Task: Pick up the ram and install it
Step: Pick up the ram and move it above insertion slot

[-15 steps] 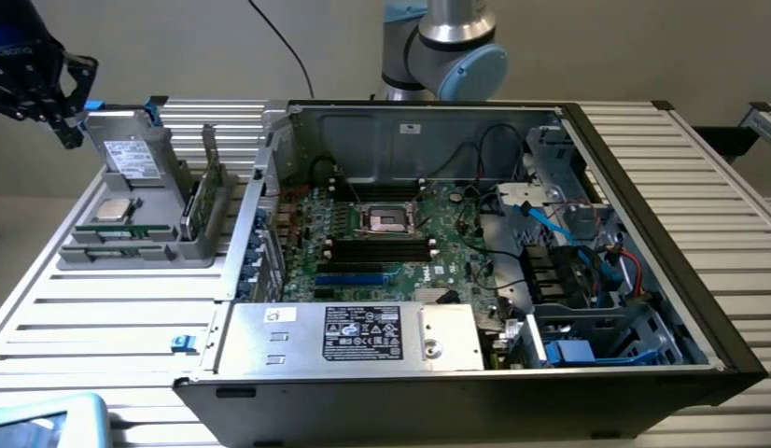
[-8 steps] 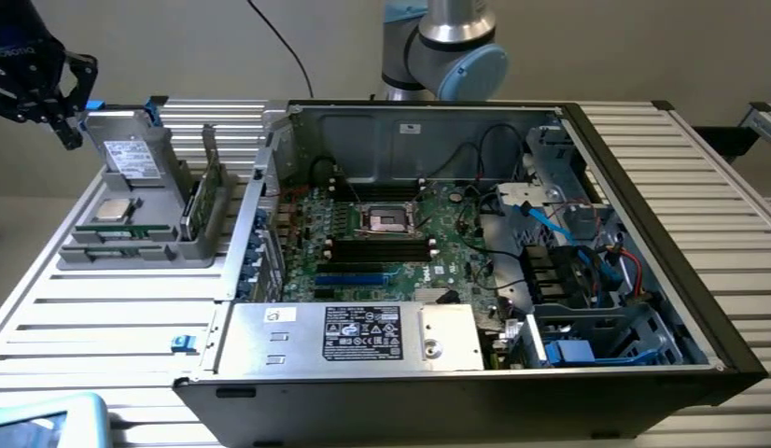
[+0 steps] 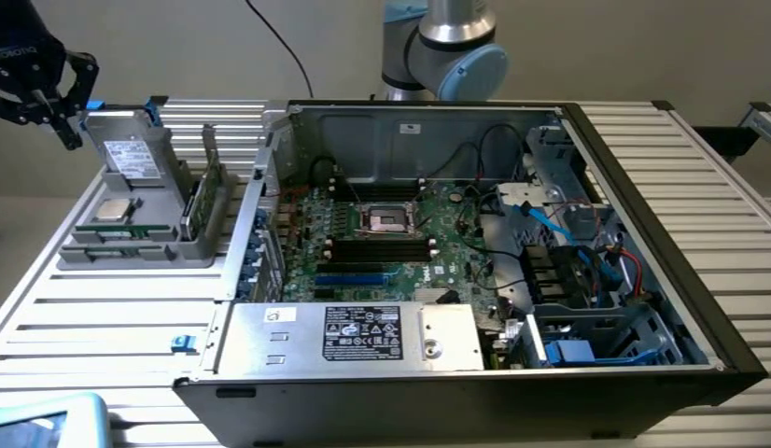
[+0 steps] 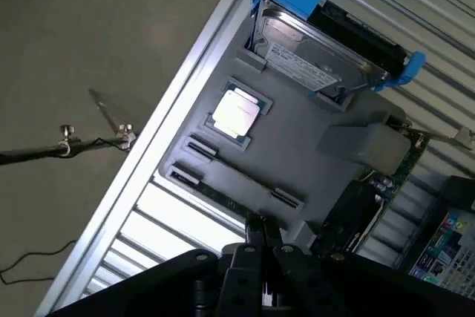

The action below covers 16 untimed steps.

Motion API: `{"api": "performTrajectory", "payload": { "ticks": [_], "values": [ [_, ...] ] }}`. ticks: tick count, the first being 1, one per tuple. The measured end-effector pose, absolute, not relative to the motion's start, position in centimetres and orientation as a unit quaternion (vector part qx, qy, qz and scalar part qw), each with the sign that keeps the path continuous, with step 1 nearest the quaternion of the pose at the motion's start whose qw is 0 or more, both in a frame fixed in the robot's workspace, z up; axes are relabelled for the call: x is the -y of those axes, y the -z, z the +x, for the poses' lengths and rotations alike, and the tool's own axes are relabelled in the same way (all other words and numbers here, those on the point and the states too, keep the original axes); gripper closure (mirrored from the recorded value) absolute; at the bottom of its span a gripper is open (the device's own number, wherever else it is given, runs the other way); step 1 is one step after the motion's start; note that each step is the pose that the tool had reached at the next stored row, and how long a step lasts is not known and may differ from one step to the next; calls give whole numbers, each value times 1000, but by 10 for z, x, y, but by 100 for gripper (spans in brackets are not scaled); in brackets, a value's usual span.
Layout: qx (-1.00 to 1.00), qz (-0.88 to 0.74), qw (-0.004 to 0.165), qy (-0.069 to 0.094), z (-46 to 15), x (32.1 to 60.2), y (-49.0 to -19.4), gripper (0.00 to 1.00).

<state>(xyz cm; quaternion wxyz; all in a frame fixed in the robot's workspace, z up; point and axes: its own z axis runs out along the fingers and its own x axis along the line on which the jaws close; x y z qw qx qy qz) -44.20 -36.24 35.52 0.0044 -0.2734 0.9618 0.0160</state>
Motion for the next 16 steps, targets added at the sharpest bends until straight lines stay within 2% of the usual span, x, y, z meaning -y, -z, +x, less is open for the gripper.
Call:
{"api": "performTrajectory", "payload": {
  "ticks": [16],
  "values": [
    [-912, -410, -1, -17, -442, 362, -355, 89]
  ]
}}
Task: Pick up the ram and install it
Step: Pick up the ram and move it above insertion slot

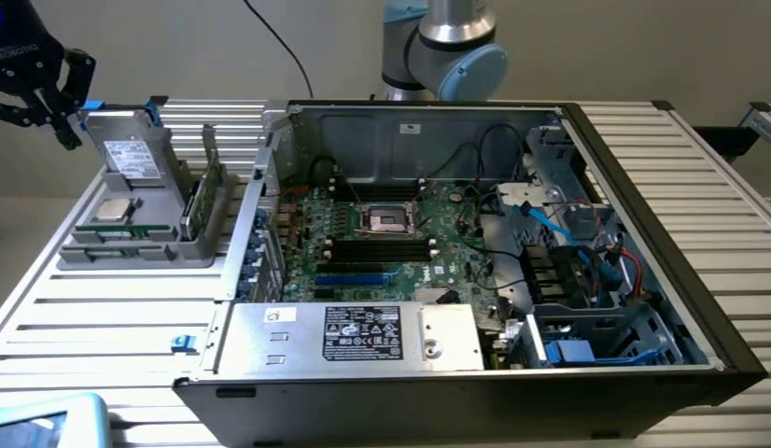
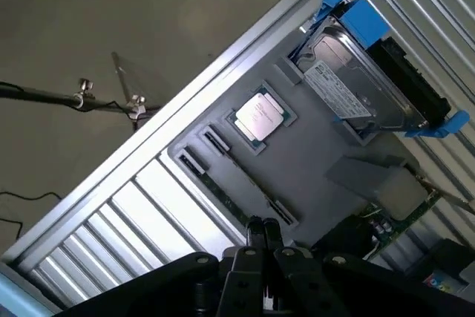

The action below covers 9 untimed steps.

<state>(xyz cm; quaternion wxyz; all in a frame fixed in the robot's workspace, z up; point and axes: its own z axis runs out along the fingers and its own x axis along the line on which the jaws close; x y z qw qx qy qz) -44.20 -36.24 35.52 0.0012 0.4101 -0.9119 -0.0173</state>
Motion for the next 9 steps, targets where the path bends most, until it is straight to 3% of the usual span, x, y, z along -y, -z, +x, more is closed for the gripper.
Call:
{"api": "performTrajectory", "payload": {
  "ticks": [9],
  "values": [
    [875, 483, 3, 17, -442, 362, -355, 89]
  ]
}}
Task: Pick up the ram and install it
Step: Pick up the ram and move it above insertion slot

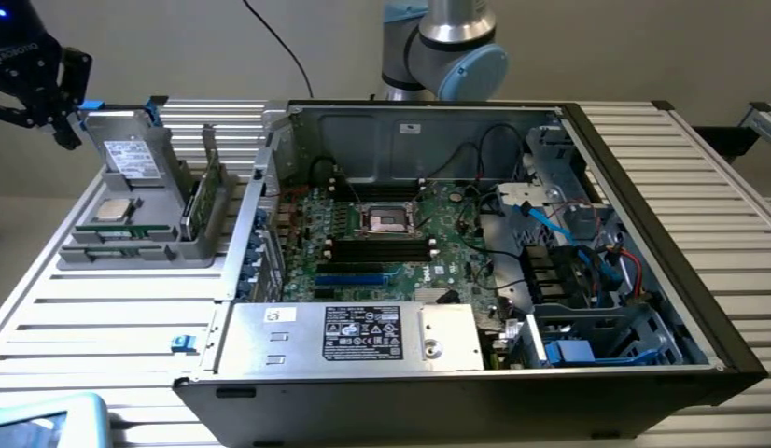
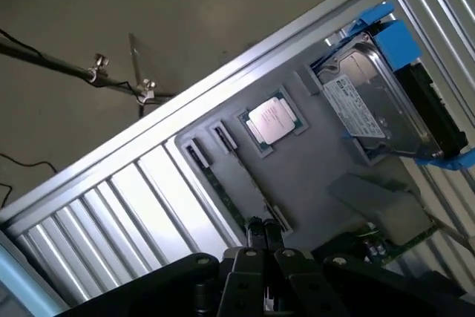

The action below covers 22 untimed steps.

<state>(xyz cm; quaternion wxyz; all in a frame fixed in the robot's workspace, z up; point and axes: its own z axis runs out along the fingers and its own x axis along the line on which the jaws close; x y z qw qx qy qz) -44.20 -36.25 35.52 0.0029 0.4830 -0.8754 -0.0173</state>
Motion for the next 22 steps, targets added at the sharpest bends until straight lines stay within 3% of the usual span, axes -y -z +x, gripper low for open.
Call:
{"api": "performTrajectory", "payload": {
  "ticks": [22],
  "values": [
    [762, 648, 7, 16, -442, 362, -355, 89]
  ]
}}
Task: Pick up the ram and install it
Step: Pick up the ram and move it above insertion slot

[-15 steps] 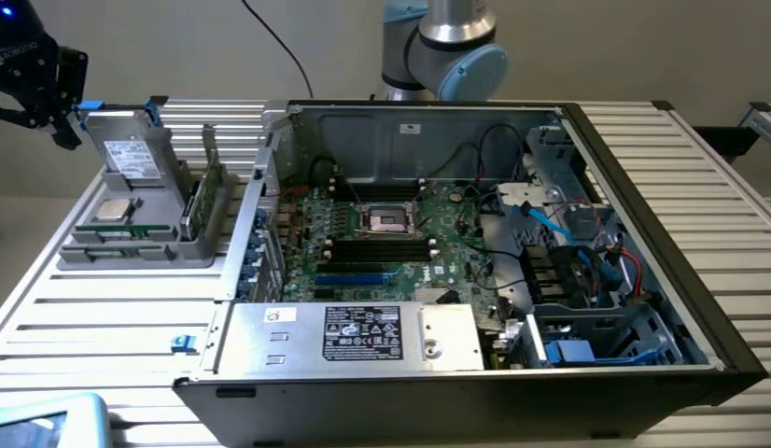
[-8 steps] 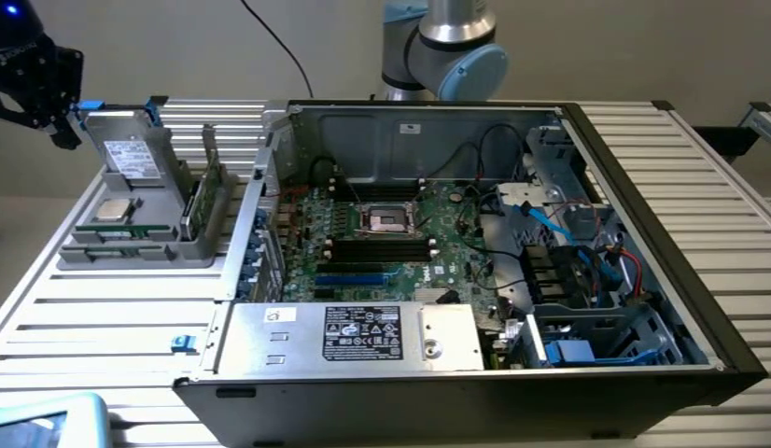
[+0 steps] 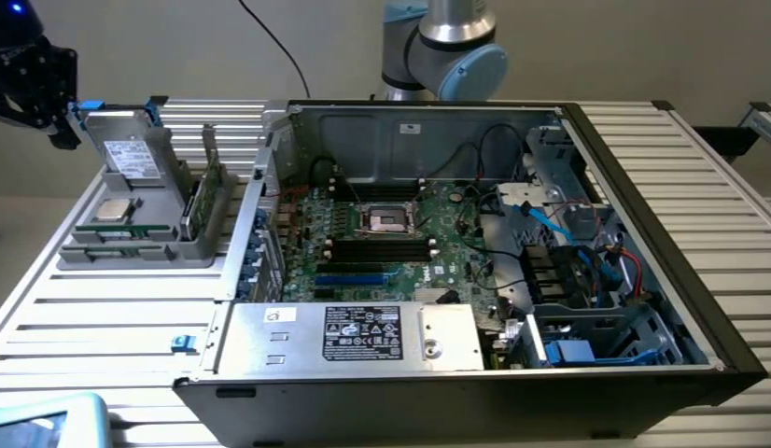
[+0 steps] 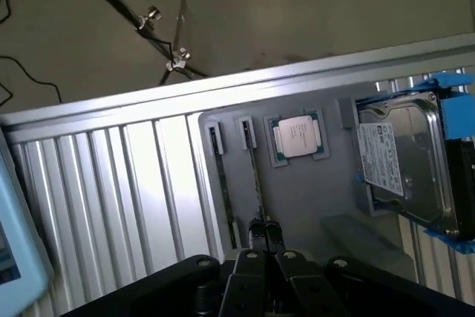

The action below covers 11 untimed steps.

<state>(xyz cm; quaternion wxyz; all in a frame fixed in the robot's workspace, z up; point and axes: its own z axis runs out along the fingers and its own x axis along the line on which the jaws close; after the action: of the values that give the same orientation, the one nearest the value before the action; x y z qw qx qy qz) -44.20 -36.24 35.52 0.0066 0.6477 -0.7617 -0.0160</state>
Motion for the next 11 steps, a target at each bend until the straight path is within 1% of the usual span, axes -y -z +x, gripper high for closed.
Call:
{"api": "performTrajectory", "payload": {
  "ticks": [11],
  "values": [
    [710, 704, 8, 15, -442, 362, -355, 89]
  ]
}}
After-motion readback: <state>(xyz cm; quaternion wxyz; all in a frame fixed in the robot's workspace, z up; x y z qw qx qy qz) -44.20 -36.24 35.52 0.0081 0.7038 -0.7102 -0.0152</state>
